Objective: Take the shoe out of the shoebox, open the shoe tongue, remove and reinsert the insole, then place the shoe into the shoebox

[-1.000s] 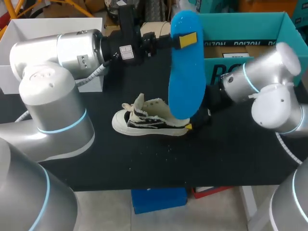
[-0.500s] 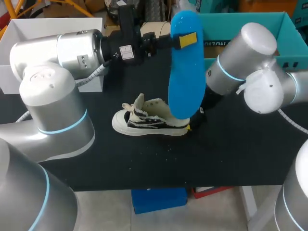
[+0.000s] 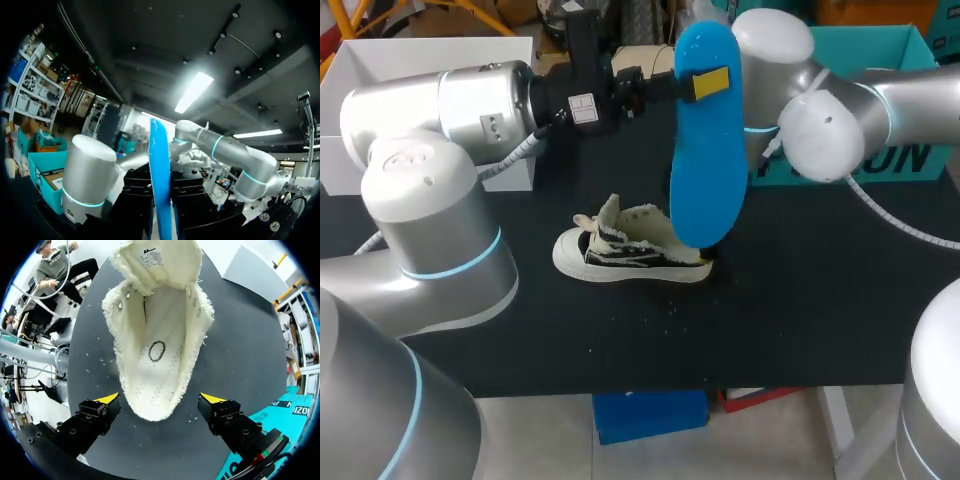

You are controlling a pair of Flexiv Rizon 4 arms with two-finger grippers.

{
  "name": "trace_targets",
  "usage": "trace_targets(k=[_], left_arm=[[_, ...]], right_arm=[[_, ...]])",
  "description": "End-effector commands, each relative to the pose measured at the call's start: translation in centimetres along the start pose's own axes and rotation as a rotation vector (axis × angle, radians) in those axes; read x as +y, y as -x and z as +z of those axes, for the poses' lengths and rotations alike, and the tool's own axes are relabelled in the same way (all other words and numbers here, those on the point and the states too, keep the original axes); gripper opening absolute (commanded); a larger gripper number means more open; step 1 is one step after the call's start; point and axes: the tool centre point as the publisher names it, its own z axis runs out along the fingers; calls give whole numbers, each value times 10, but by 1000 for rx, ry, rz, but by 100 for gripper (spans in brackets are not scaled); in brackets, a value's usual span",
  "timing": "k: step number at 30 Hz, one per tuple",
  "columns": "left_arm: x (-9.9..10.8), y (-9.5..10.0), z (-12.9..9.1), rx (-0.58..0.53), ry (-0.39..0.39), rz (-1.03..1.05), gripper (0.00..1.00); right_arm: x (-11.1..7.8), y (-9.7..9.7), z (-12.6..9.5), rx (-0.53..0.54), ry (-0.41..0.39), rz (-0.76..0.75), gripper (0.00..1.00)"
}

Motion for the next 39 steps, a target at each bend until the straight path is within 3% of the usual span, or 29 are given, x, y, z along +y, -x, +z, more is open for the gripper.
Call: trace_targets(k=[1, 15, 31, 39], left_arm=[[0, -1, 0, -1, 4, -1, 0], [0, -1, 0, -1, 4, -1, 0], [0, -1, 0, -1, 4, -1, 0], [0, -1, 0, -1, 4, -1, 0]], right_arm=[[5, -4, 0, -10, -196, 16, 100], [16, -9, 9, 2, -118, 62, 100], [18, -10, 9, -4, -109, 61, 100], [19, -15, 6, 12, -25, 32, 100]])
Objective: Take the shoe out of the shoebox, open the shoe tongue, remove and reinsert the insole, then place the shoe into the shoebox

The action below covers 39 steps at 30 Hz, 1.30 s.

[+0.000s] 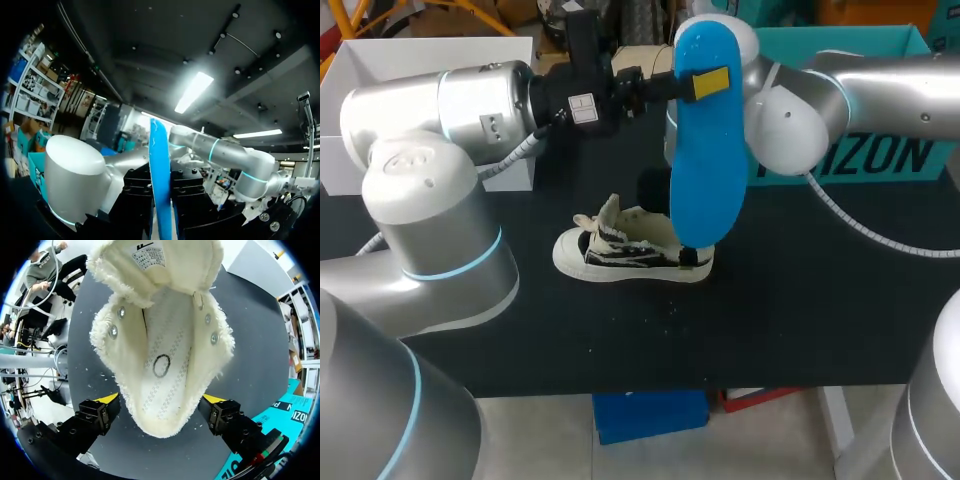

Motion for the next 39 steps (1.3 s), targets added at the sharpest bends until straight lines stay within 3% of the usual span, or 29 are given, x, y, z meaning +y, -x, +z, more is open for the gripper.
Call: trace_targets(k=[1, 7, 18, 25, 30, 39], left_arm=[[0, -1, 0, -1, 5, -1, 0], [0, -1, 0, -1, 5, -1, 0], [0, -1, 0, -1, 5, -1, 0], [0, -1, 0, -1, 5, -1, 0], [0, -1, 0, -1, 5, -1, 0], [0, -1, 0, -1, 5, -1, 0]], right_arm=[[-8, -4, -1, 2, 51, -10, 100], [-10, -10, -7, 3, 161, -31, 100], [-6, -13, -10, -6, 491, -63, 100], [-6, -14, -9, -9, 633, -109, 100], [-5, -14, -11, -9, 776, -114, 100], [-6, -16, -9, -13, 864, -130, 100]])
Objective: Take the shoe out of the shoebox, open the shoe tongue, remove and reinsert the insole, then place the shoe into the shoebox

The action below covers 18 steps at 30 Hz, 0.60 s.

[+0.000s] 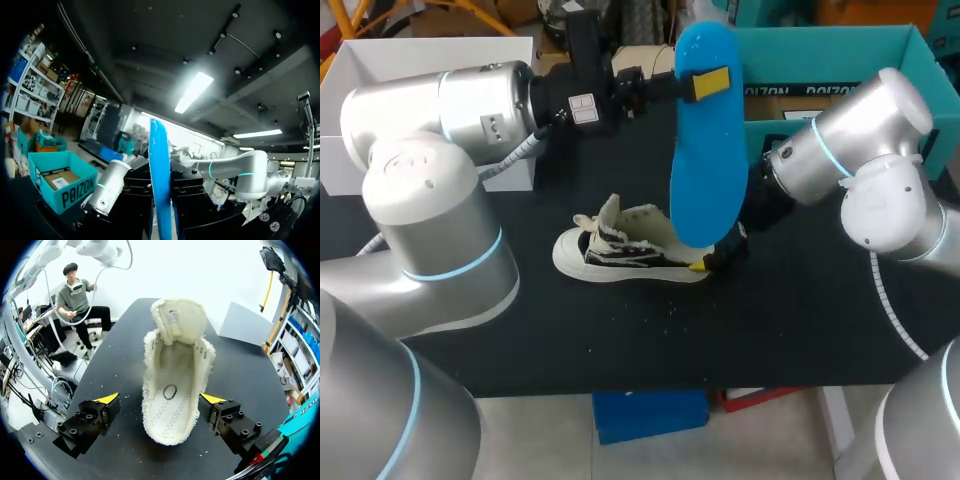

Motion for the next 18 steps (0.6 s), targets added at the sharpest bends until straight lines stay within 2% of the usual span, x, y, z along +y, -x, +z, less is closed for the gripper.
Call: trace_targets(k=[1, 12, 14, 18], left_arm=[[0, -1, 0, -1, 5, -1, 0], [0, -1, 0, -1, 5, -1, 0], [0, -1, 0, -1, 5, -1, 0], [0, -1, 0, -1, 5, -1, 0]], right_arm=[[-5, -4, 2, -14, 173, 7, 100], [-18, -2, 7, -56, 247, 42, 100], [-20, -1, 8, -57, 284, 54, 100], [-24, 4, 7, -61, 276, 52, 100]])
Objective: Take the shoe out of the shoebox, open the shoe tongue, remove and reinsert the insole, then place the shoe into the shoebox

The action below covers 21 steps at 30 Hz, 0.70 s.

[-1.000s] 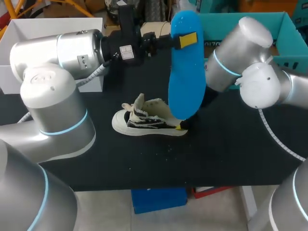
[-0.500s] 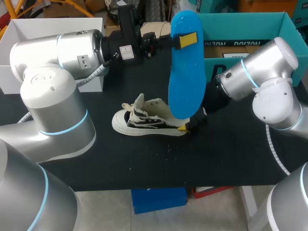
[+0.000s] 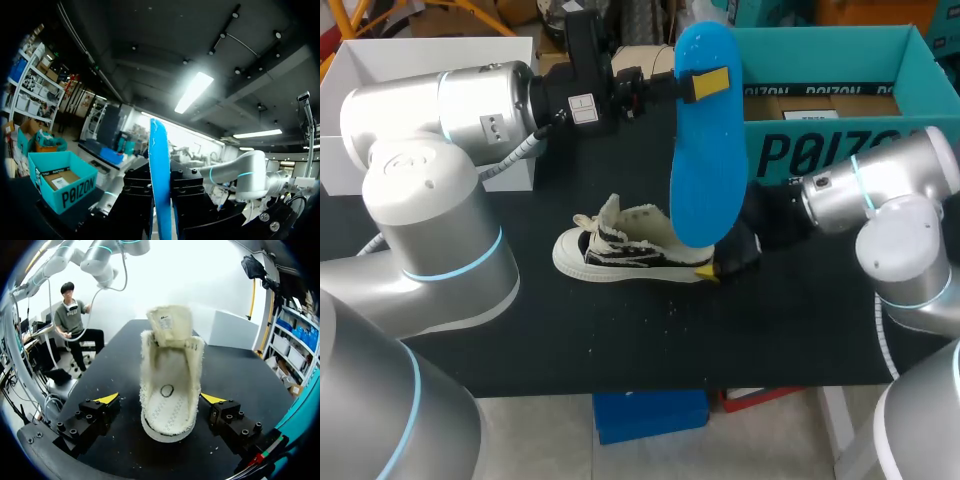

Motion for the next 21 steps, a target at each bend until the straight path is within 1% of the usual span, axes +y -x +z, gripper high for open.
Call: trace_targets(k=[1, 7, 11, 13, 14, 15, 16, 19, 21], left_arm=[[0, -1, 0, -1, 6, -1, 0], [0, -1, 0, -1, 6, -1, 0], [0, -1, 0, -1, 6, -1, 0], [0, -1, 0, -1, 6, -1, 0], [0, -1, 0, -1, 6, -1, 0], [0, -1, 0, -1, 6, -1, 0], [0, -1, 0, -1, 6, -1, 0], [0, -1, 0, -1, 6, -1, 0], [0, -1, 0, -1, 6, -1, 0]], right_arm=[[-6, 5, 1, -5, 30, 0, 100], [-7, 15, -5, -17, 3, 2, 100], [-3, 22, -13, -24, -77, -9, 100], [-1, 27, -18, -33, -132, 2, 100], [0, 29, -20, -41, -173, 14, 100], [1, 31, -22, -44, -237, 18, 100], [2, 33, -23, -46, -281, 20, 100], [7, 40, -23, -61, -392, 25, 100], [9, 45, -22, -74, -483, 14, 100]])
